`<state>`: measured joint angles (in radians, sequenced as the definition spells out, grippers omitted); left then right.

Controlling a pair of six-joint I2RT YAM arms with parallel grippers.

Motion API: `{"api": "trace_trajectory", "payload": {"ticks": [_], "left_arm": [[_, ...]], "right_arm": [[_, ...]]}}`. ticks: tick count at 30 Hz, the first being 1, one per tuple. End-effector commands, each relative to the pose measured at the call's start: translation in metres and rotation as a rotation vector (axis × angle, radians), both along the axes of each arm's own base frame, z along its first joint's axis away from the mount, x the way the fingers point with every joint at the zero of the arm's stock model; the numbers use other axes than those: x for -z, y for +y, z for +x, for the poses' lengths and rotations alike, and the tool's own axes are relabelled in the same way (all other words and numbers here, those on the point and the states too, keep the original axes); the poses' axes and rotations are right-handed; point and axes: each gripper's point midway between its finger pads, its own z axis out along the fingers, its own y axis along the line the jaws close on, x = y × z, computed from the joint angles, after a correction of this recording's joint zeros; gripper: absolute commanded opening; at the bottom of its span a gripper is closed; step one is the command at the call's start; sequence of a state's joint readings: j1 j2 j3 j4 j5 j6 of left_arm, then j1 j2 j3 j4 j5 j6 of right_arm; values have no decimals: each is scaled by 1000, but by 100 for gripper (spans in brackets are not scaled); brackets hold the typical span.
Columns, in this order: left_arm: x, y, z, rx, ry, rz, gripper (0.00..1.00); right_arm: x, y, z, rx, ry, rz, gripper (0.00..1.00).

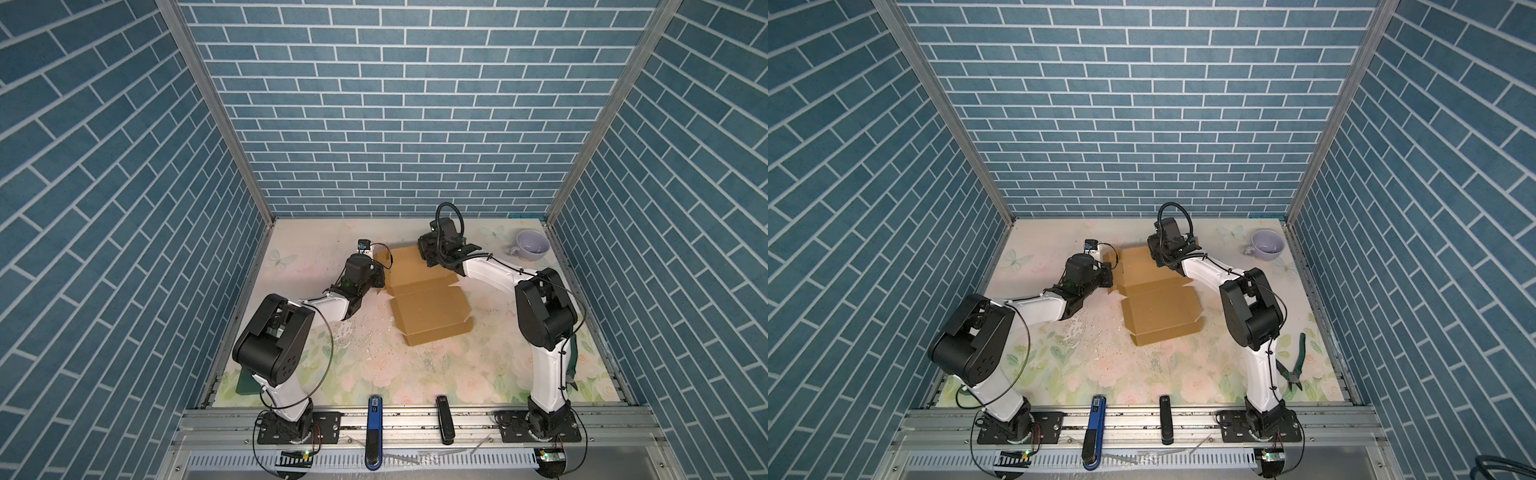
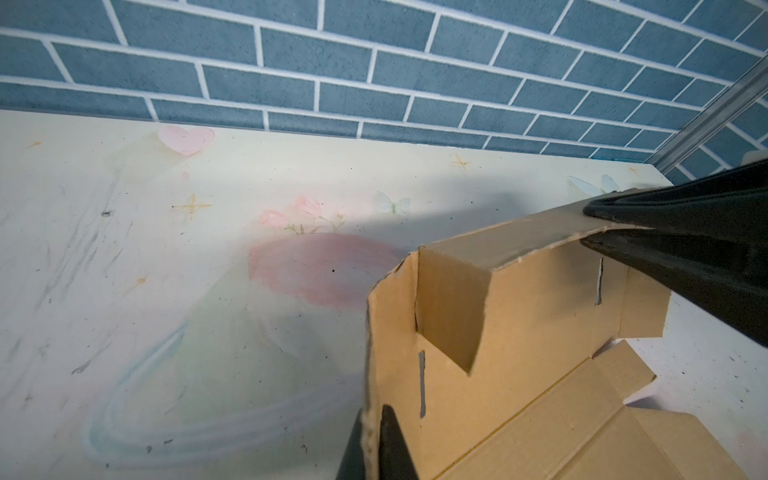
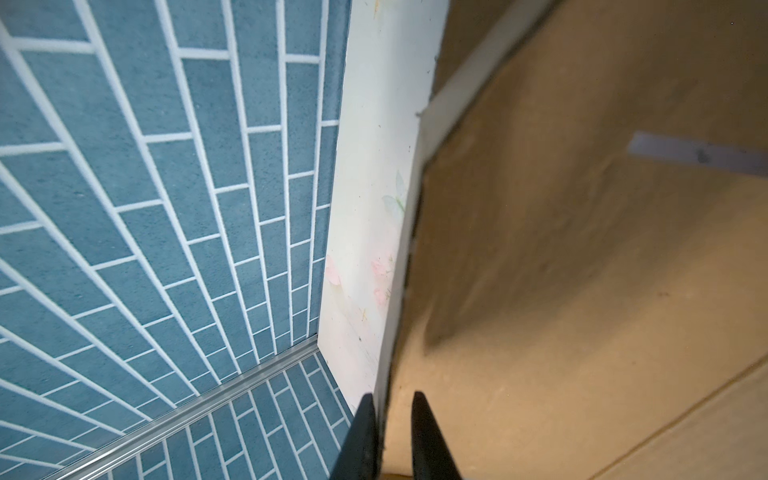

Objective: Fold the paper box

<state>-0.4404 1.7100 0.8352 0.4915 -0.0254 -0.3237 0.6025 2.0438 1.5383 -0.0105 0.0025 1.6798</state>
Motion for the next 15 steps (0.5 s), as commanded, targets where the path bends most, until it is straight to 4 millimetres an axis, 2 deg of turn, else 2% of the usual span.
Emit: {"api": "trace_trajectory", "payload": {"ticks": [1,5,15], "left_arm": [[-11,1,-2,1,-36,5,9],[-11,1,-2,2,-36,5,9],[-7,5,-3,-10,-11,29,22]], "right_arm": [[27,1,-6,14,53,6,15],[29,1,-5,14,50,8,12],[15,5,1,-10,-12,14,5]]}}
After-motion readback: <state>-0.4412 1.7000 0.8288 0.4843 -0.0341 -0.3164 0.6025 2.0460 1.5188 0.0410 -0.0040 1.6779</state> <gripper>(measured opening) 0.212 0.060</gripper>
